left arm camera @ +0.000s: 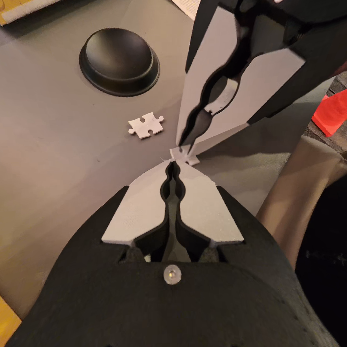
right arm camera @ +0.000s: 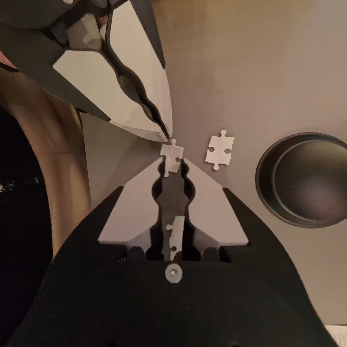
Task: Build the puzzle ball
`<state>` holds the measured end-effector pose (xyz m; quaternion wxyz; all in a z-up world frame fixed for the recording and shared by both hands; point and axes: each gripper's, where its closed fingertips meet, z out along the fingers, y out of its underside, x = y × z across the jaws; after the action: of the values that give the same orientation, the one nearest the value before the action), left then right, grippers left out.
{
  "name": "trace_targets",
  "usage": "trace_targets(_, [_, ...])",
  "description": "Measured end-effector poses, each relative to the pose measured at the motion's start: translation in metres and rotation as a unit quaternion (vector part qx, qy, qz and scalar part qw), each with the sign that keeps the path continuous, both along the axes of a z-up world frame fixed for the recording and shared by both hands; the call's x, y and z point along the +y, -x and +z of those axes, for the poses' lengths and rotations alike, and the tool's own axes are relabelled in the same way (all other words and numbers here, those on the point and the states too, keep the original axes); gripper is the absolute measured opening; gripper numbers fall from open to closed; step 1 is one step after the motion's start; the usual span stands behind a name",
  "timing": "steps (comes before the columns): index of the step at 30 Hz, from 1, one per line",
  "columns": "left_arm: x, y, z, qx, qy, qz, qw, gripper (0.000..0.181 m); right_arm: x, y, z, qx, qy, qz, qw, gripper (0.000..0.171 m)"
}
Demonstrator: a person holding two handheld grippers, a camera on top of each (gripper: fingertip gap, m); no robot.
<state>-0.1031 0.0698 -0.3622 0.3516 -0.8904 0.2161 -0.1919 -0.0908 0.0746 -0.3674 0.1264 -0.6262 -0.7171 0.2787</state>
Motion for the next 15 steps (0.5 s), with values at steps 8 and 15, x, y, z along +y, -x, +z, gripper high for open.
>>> trace_targets(8, [-0.002,-0.006,-0.002,0.016,0.016,-0.027,0.999,0.0,0.004,-0.013,0.004,-0.013,0.0,0.015,1.0,0.021])
trace_targets(15, [0.001,-0.008,-0.012,0.067,0.046,-0.058,0.995,0.031,0.002,-0.012,-0.007,-0.033,-0.025,0.023,0.999,0.014])
